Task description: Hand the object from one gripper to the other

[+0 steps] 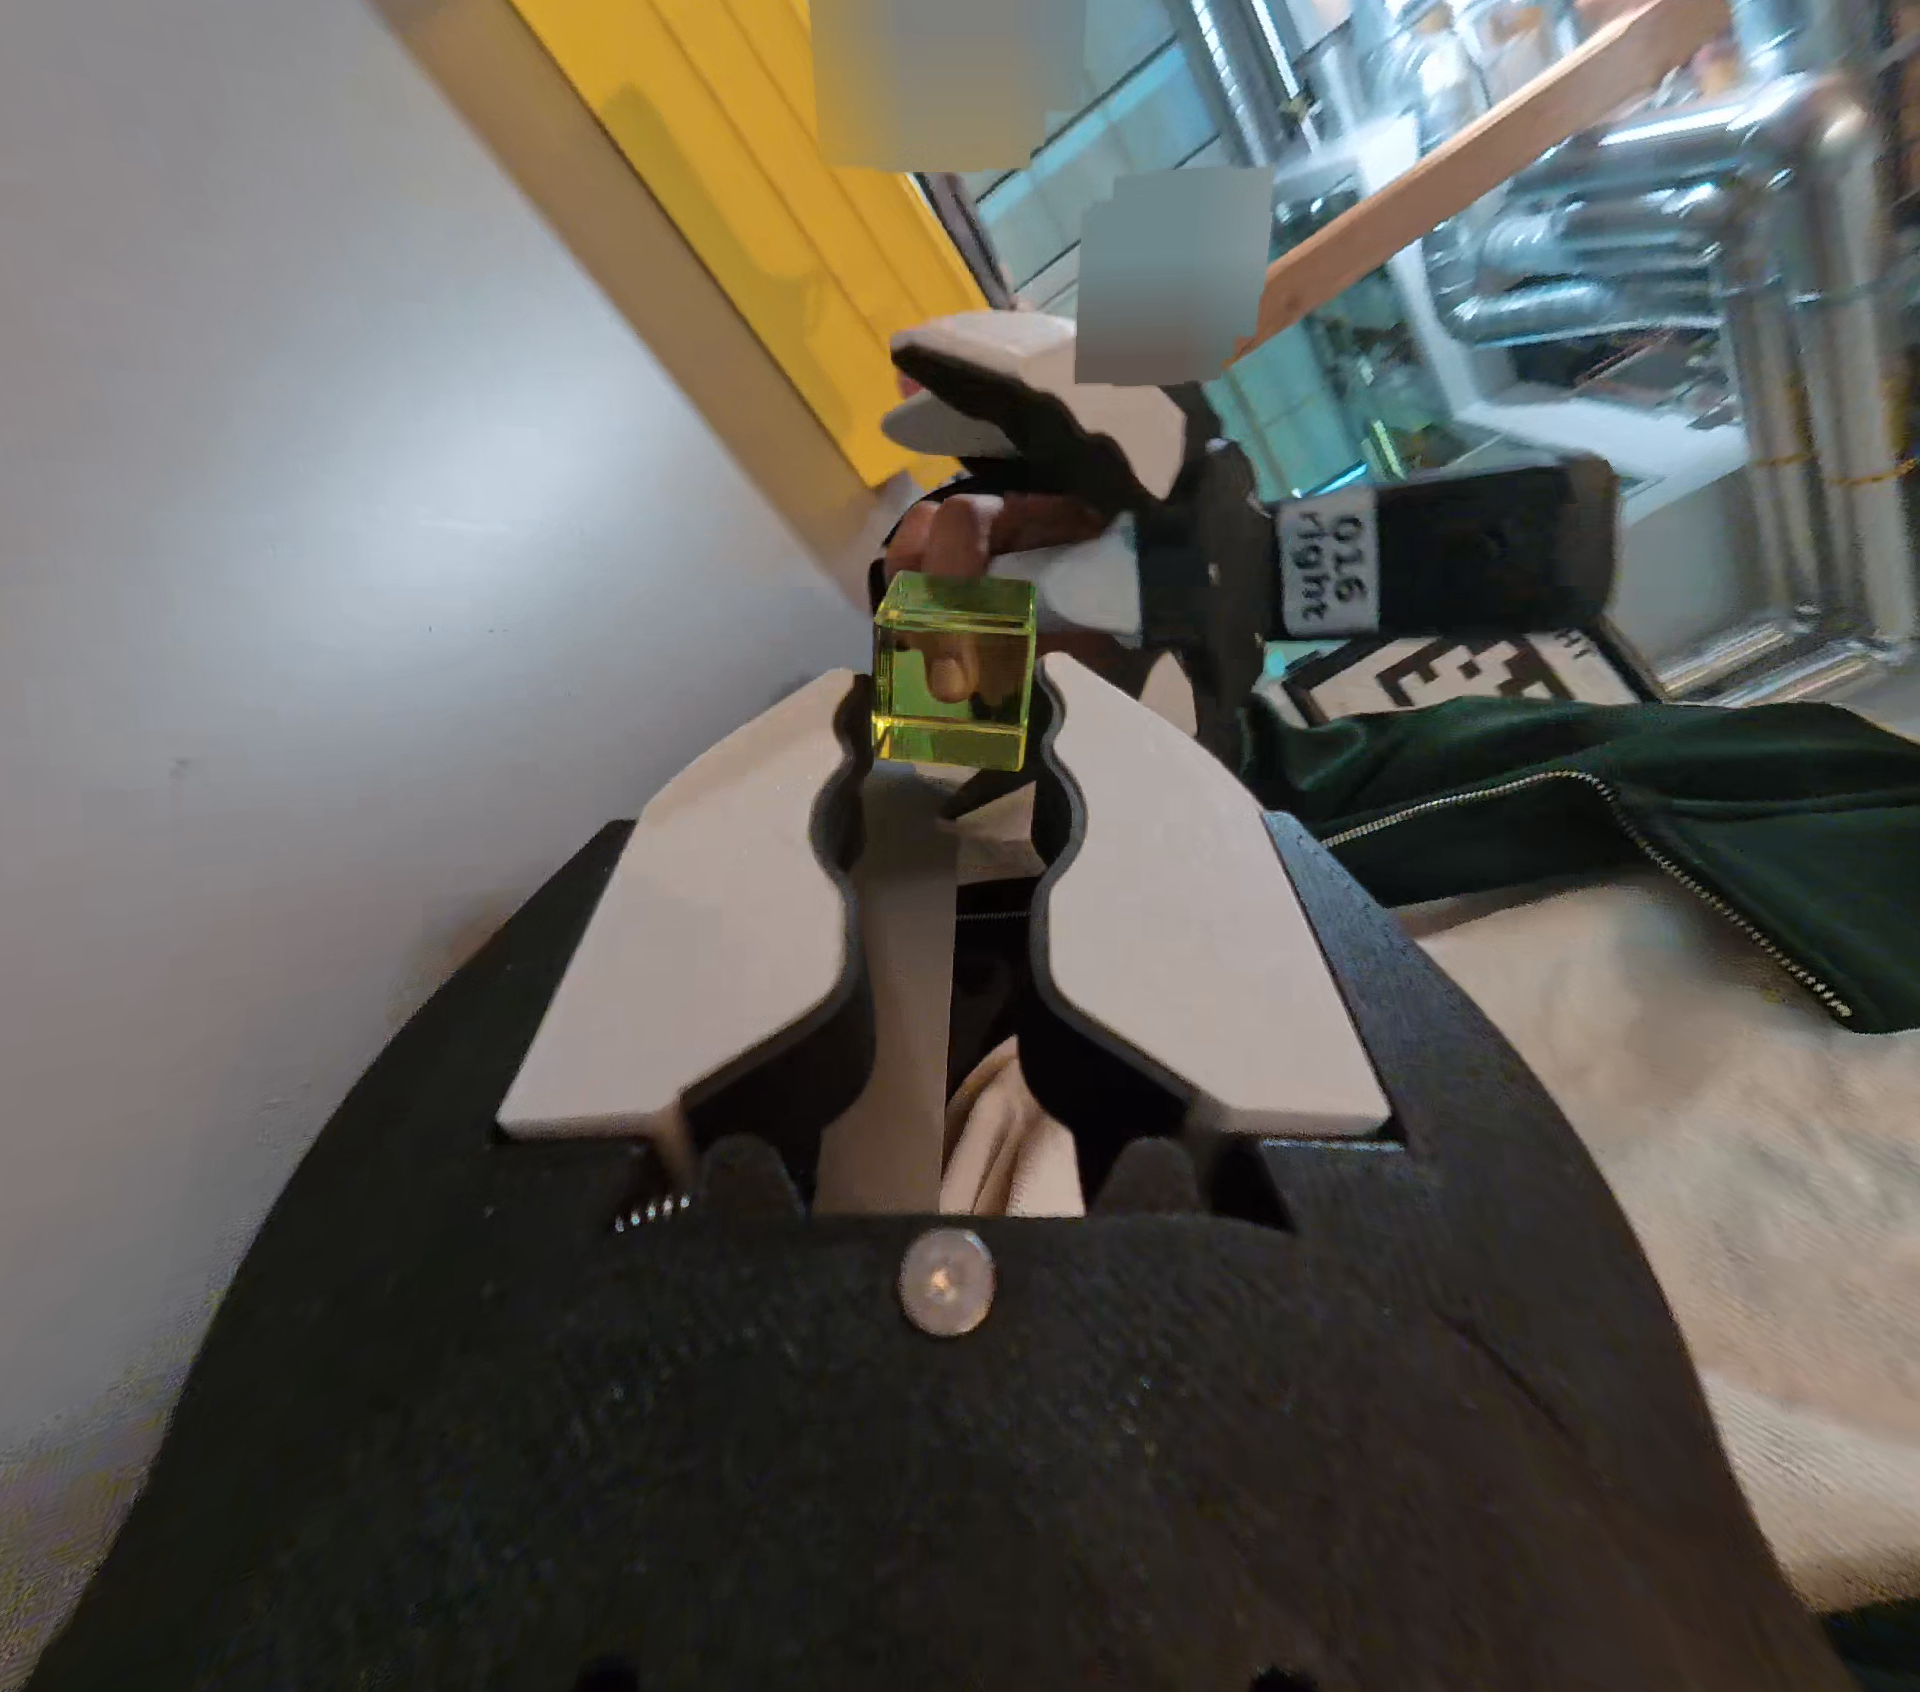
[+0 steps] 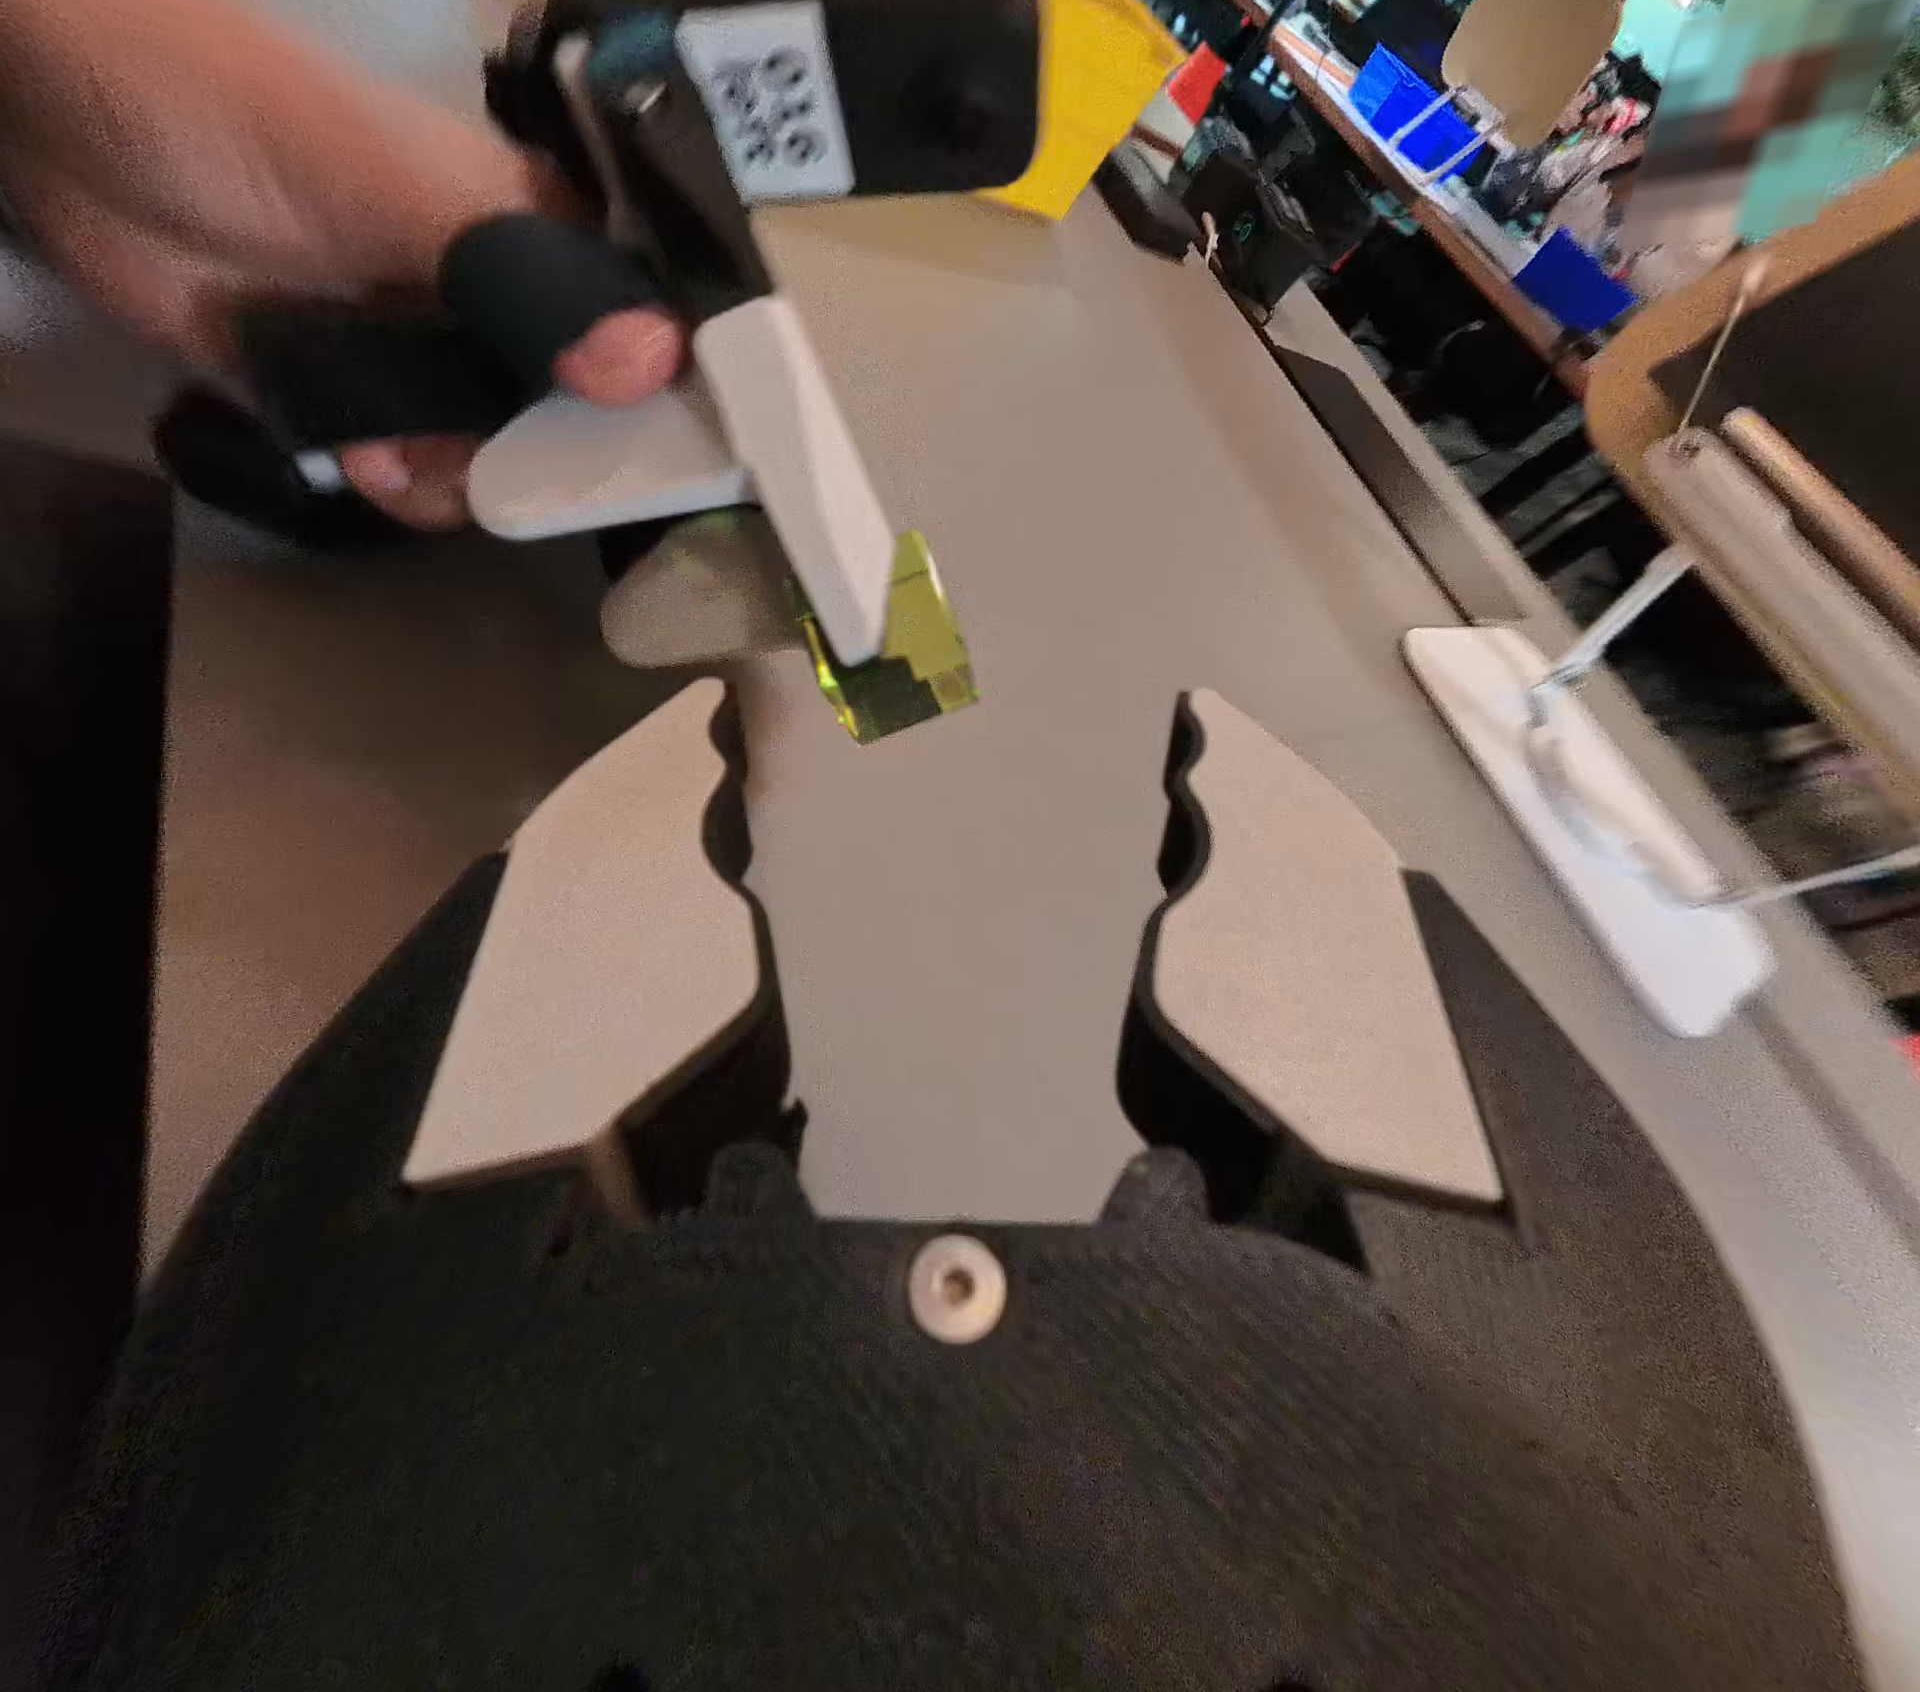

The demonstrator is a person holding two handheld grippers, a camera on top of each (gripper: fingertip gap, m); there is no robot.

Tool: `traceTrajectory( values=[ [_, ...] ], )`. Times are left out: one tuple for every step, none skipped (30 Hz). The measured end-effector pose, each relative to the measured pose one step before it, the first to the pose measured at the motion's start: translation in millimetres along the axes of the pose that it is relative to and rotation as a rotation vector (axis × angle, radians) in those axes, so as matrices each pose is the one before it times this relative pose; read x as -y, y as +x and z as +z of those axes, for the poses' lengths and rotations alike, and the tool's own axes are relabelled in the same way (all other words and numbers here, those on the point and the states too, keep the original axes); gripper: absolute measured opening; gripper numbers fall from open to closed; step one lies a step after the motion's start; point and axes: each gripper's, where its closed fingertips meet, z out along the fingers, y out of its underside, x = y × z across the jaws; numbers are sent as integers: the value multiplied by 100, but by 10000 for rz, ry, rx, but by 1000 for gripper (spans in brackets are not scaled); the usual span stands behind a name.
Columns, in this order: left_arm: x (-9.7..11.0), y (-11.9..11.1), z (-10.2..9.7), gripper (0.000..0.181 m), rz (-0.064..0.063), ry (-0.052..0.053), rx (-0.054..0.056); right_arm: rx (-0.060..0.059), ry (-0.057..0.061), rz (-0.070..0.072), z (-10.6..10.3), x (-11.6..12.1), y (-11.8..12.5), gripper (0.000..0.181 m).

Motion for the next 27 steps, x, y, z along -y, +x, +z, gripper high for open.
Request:
traceTrajectory(
  values=[
    [226, 97, -160, 29, -25, 122, -158, 189, 443, 991, -197, 154, 530, 82],
    [207, 177, -110, 29, 35, 97, -164, 255, 462, 991, -233, 172, 470, 83],
    [208, 160, -78, 29, 139, 105, -98, 298, 382, 1030, -227, 89, 430, 81],
    [156, 177, -39, 29, 191, 69, -63, 311, 321, 1082, -201, 84, 416, 82],
    [127, 232, 0, 29, 250, 48, -61, 406, 308, 1114, -192, 148, 265, 80],
    [111, 194, 12, 29, 319, 34, -18, 501, 352, 1153, -197, 277, 60, 76],
    [85, 151, 22, 29, 392, 19, 36, 442, 380, 1157, -178, 366, 18, 74],
    [36, 130, 30, 29, 432, -16, 62, 452, 334, 1024, -166, 337, -101, 70],
    [7, 104, 30, 29, 445, -57, 91, 519, 167, 900, -89, 139, -286, 66],
    [-25, 96, 55, 29, 432, -84, 103, 402, -1, 714, -2, -82, -213, 64],
    [-39, 117, 60, 29, 412, -97, 90, 311, -60, 475, 72, -173, -189, 61],
    [-20, 138, 65, 29, 386, -81, 72, 220, -96, 247, 134, -242, -173, 59],
    [-43, 148, 74, 29, 345, -74, 47, 111, -115, 42, 164, -235, -158, 57],
    [-79, 148, 104, 29, 258, -90, 29, 80, -104, -113, 180, -191, -232, 56],
    [-109, 107, 105, 29, 169, -89, 16, 64, -110, -199, 189, -181, -302, 54],
    [-120, 103, 108, 29, 67, -74, -13, 50, -100, -233, 179, -168, -294, 52],
    [-71, 134, 94, 29, -11, -31, -58, 36, -66, -219, 176, -124, -269, 50],
    [4, 118, 71, 29, -31, 40, -72, 4, -24, -170, 147, -68, -203, 47],
    [19, 95, 61, 29, -53, 44, -56, 38, 17, -109, 132, -24, -198, 46],
    [-7, 82, 46, 29, -35, 21, -45, 79, 35, -39, 121, 3, -222, 45],
    [-25, 78, 51, 29, -8, -5, -34, 93, 2, 3, 95, -38, -187, 44],
    [-46, 32, 44, 29, 11, -30, 5, 69, -27, 8, 92, -71, -129, 43],
    [-49, 36, 46, 29, 35, -31, 6, 22, -30, -23, 67, -73, -64, 42],
    [-31, 35, 37, 29, 38, -27, 4, 19, -12, -47, 40, -14, -64, 42],
    [-24, 19, 34, 29, 58, -21, 23, 13, -3, -39, 19, 8, -49, 42],
    [6, -4, 0, 29, 101, -16, 49, 3, 9, -22, -9, 33, -32, 42],
    [51, -5, -25, 29, 166, -2, 73, 17, 33, 3, -44, 70, -21, 43]
  ],
)
